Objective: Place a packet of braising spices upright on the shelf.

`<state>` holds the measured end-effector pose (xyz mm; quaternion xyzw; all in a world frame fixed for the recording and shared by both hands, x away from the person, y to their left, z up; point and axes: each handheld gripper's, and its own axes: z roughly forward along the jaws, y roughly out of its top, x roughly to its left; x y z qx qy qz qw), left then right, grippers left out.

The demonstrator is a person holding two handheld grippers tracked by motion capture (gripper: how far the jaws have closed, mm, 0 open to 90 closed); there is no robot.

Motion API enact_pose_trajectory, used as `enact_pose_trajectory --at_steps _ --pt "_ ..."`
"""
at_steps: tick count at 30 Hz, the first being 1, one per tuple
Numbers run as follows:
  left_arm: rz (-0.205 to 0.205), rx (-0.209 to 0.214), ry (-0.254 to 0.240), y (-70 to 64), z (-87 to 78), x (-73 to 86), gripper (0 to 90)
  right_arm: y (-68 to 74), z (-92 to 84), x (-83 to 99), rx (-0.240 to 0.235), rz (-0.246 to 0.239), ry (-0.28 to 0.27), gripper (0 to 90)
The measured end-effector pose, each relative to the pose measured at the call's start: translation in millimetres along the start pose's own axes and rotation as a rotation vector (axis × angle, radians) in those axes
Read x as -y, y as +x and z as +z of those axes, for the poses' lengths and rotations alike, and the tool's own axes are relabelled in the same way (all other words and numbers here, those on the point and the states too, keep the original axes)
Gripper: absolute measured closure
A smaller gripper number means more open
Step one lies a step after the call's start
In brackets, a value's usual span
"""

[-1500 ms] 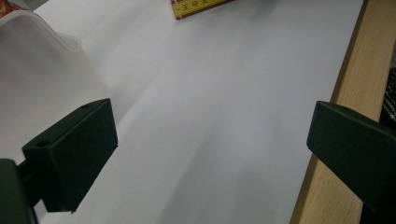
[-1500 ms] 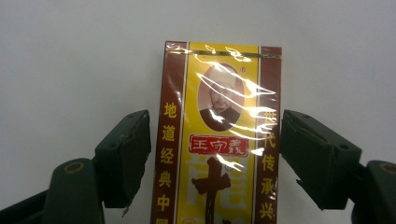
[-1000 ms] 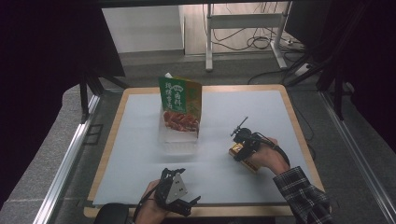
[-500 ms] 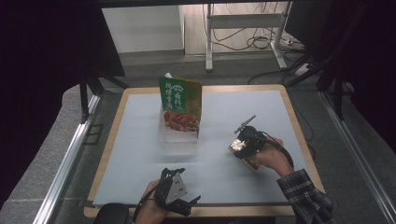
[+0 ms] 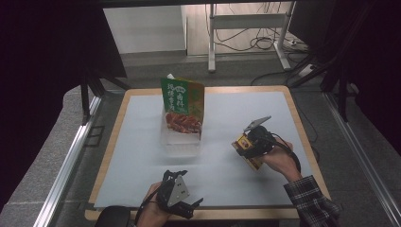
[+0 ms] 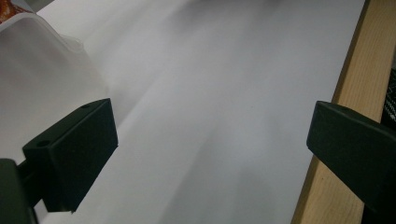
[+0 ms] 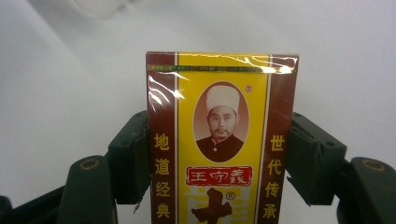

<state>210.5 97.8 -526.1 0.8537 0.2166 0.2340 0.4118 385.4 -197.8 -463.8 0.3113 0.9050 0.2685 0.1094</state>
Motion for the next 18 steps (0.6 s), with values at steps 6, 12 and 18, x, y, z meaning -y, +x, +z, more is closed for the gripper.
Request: enact_pose_trajectory --at_steps 6,12,18 --pt "-0.005 0.003 -0.002 0.5 -0.3 0.2 1.6 2.6 -6.2 -3.0 -0.027 0.002 -0.074 31.6" --pt "-0.016 0.008 -0.009 1.5 -0.8 0.4 1.5 4.4 -9.8 -6.2 -0.041 -0.002 -0.148 31.6" --pt "-0.026 0.013 -0.015 2.9 -1.5 0.6 1.5 7.3 -14.9 -10.7 -0.040 -0.020 -0.231 31.6"
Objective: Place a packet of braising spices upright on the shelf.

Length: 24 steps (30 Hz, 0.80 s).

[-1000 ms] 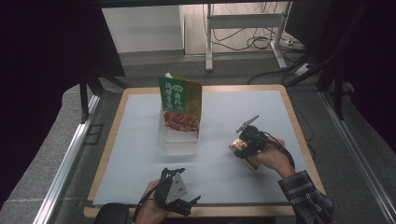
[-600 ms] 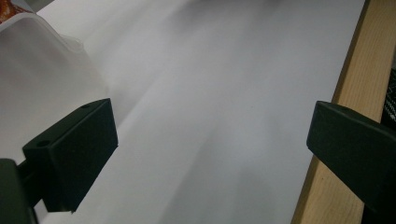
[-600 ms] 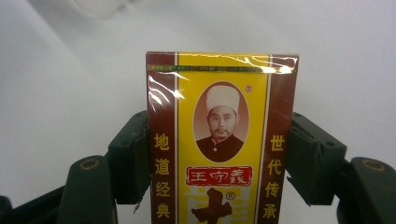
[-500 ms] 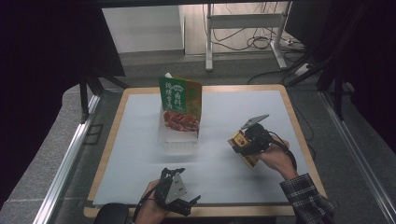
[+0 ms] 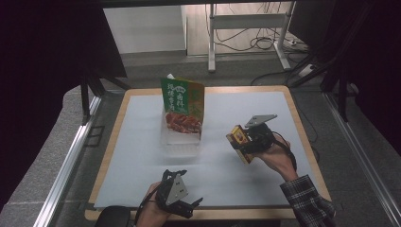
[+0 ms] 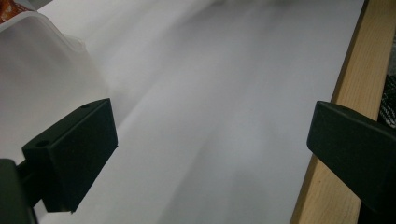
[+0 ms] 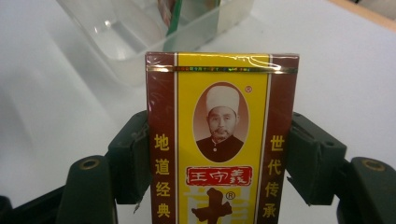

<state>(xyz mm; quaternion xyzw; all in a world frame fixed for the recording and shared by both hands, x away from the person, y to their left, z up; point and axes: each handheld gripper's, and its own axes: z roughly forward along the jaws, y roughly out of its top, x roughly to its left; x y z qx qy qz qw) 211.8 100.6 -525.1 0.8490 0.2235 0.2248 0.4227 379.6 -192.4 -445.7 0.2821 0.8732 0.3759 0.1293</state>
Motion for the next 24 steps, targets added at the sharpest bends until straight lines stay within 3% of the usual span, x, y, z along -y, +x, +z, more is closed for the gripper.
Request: enact_pose_trajectory --at_steps 8,24 --pt "-0.011 0.001 -0.005 1.2 -0.7 0.3 1.5 0.5 0.3 -8.9 -0.030 0.012 -0.067 31.6" --pt "-0.008 0.000 -0.007 1.2 -0.7 0.6 1.5 12.0 6.2 -32.2 -0.072 -0.016 -0.205 31.6"
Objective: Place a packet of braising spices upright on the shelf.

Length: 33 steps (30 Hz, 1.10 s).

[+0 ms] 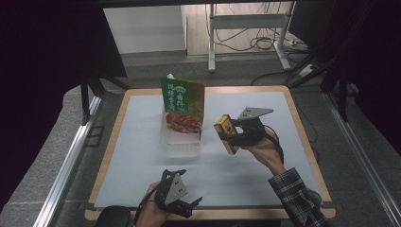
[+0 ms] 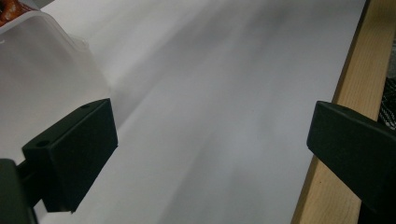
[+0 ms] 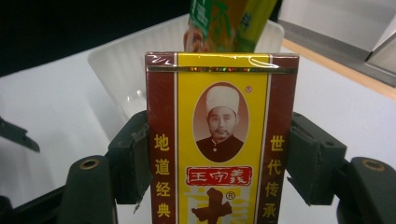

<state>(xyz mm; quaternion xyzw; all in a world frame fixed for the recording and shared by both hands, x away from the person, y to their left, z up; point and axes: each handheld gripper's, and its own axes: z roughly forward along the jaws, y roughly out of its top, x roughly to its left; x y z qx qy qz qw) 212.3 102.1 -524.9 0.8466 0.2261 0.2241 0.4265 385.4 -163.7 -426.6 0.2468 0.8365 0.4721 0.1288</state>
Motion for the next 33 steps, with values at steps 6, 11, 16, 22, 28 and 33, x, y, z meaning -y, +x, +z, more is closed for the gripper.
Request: enact_pose_trajectory --at_steps 6,11,16,22,28,33 --pt "0.001 -0.001 0.002 -0.2 0.0 -0.1 1.5 3.9 8.2 -8.8 -0.021 -0.008 -0.029 31.6" --pt "0.003 -0.001 0.002 -0.2 -0.5 -0.1 1.5 5.9 14.6 -14.2 -0.037 -0.006 -0.064 31.6" --pt "0.004 -0.002 0.004 -0.1 -0.7 -0.2 1.5 8.2 20.2 -18.5 -0.037 -0.019 -0.090 31.6" --pt "0.002 -0.001 0.002 -0.3 -0.7 -0.1 1.5 10.7 28.3 -26.4 -0.050 -0.029 -0.130 31.6" --pt "0.000 0.001 0.000 -0.9 -0.6 -0.1 1.5 13.2 36.5 -32.0 -0.063 -0.035 -0.161 31.6" --pt "-0.001 0.001 -0.001 -0.9 -0.6 -0.1 1.5 16.0 44.0 -36.1 -0.069 -0.042 -0.186 31.6"
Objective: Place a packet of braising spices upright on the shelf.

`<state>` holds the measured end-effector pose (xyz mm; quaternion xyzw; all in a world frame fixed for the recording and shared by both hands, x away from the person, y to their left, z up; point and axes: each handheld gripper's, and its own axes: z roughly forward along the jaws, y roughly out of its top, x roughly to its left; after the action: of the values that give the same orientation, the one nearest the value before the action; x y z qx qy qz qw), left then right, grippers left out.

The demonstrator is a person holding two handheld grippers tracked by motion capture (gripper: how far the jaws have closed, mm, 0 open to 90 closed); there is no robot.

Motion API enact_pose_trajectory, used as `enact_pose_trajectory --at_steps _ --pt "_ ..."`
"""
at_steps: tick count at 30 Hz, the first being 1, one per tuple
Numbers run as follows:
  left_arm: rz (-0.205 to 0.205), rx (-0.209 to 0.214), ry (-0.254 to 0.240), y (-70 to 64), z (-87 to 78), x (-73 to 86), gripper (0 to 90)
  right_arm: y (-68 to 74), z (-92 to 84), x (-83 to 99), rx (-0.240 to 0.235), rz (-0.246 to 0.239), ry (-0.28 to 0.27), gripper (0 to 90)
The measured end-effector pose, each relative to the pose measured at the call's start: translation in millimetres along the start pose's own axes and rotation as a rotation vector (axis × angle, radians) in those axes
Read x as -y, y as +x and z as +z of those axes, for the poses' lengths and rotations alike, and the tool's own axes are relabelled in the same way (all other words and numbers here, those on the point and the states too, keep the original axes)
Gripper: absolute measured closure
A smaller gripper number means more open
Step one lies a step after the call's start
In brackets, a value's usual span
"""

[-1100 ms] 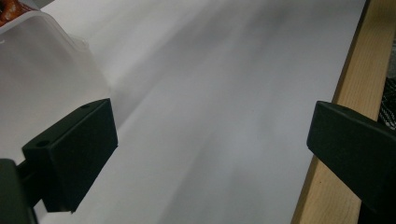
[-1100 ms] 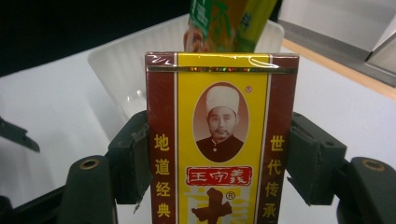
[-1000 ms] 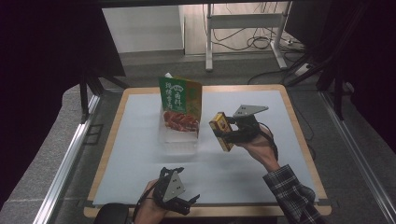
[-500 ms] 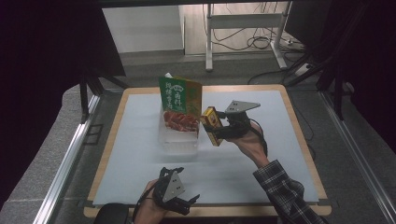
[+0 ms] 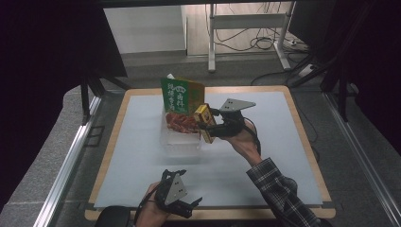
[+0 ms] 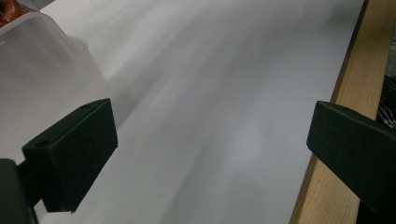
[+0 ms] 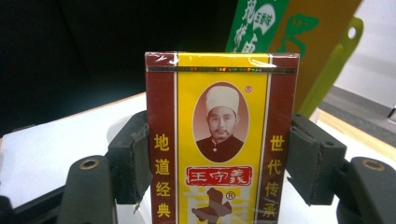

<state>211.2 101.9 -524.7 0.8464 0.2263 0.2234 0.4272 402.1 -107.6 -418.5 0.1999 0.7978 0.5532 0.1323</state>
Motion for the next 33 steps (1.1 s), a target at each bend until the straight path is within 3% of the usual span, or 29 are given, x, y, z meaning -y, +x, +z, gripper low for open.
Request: enact_pose_trajectory --at_steps 20,33 --pt "0.002 0.002 -0.002 -0.1 -0.5 0.0 1.6 10.6 40.3 -7.5 -0.045 -0.021 -0.079 31.6" --pt "0.003 0.004 -0.002 -0.3 -0.7 0.1 1.6 20.9 64.7 -0.1 -0.072 -0.011 -0.096 31.6"
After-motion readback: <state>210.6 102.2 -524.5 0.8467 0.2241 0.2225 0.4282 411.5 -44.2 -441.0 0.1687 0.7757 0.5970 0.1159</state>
